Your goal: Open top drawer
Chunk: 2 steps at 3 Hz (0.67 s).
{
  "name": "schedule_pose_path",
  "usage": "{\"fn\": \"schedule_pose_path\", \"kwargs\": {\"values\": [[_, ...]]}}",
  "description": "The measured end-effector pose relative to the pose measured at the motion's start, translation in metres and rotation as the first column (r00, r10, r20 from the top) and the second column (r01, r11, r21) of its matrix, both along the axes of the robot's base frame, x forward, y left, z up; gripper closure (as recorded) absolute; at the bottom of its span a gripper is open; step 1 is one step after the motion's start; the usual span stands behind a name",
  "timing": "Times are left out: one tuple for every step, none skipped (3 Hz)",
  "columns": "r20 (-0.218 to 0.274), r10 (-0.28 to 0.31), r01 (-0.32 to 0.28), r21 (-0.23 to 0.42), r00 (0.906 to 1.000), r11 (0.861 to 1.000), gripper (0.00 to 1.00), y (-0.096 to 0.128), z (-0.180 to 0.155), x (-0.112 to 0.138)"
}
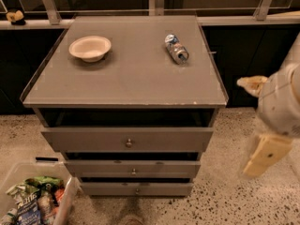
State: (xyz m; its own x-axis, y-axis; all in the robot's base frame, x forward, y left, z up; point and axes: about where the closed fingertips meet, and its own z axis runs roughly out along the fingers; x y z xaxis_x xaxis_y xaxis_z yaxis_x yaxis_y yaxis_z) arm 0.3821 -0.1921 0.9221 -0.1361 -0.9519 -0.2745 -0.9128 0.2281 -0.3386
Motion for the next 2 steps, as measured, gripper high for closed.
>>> {"fn": "schedule_pose_path", "kwargs": {"values": [[0.018, -0.014, 0.014, 0.017, 0.9997, 1.000, 0.00, 0.020, -0.053, -0.017], [-0.028, -0.010, 0.012, 0.076, 0.9995, 0.997, 0.00, 0.035, -0.138, -0.029]]}}
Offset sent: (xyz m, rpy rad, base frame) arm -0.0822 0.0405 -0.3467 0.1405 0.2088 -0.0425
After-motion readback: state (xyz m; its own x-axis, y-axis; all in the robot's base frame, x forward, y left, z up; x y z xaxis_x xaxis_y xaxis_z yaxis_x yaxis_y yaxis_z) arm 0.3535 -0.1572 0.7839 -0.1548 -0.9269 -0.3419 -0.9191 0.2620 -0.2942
